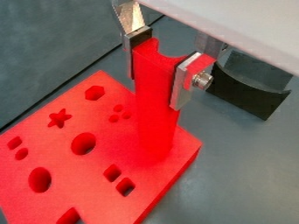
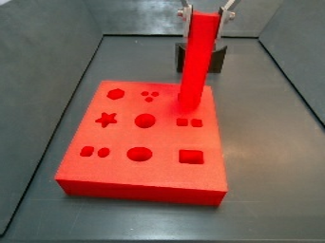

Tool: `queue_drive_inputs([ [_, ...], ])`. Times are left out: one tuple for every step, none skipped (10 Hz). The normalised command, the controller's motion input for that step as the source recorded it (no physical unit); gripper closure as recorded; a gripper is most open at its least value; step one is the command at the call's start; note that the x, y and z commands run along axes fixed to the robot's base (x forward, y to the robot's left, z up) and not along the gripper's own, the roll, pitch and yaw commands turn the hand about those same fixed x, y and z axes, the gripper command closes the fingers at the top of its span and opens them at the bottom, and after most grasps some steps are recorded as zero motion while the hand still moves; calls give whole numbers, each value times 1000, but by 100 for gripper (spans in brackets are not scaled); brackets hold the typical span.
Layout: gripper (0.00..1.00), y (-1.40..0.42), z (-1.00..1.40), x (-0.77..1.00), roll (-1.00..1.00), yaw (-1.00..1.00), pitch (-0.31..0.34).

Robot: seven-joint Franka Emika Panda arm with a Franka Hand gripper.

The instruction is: Insert the arch object.

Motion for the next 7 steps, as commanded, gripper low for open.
queue_drive_inputs([
  [100,171,-166,0,-174,-17,0],
  [100,63,-149,-9,-149,-46,0],
  [100,0,-120,-3,-80,-40,0],
  [100,0,-17,-89,0,-60,0],
  [100,-9,0,-171,41,-66,0],
  [100,-23,0,-114,49,-37,0],
  [100,0,0,-34,56,-17,0],
])
